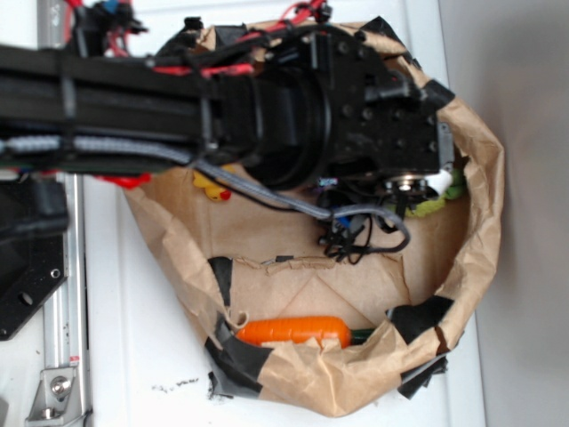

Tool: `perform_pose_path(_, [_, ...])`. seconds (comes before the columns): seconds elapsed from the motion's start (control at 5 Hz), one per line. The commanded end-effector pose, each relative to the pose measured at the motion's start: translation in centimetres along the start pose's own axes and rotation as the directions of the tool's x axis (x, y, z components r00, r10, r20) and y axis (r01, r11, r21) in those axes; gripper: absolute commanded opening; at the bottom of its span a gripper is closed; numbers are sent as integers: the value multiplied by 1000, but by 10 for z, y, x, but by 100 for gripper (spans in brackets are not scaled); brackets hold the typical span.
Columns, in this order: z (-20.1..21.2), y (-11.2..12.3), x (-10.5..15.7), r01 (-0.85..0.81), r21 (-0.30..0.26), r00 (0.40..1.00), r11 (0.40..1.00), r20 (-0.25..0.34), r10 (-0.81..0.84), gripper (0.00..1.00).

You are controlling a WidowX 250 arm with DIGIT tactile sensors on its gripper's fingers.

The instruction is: Grab the rock.

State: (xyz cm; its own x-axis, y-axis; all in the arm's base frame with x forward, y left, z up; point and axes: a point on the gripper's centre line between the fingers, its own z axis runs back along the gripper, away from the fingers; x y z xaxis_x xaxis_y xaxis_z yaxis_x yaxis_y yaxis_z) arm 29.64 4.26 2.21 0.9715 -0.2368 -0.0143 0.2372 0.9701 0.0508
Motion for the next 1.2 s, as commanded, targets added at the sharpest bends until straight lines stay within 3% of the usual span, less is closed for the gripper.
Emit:
perform_pose_path(0.0, [20, 3, -8, -13, 18, 998, 1000, 56, 12, 100])
perform_pose_path(0.2, [14, 2, -13, -11, 26, 999, 1000, 40, 10, 100])
perform_pose_path(0.4, [9, 4, -15, -15, 27, 999, 1000, 28, 14, 81])
perform_pose_path(0.6, [8, 6, -15, -23, 22, 999, 999, 28, 22, 0])
perform_pose_path(1.0, [3, 5, -16, -18, 39, 1000, 999, 12, 17, 0])
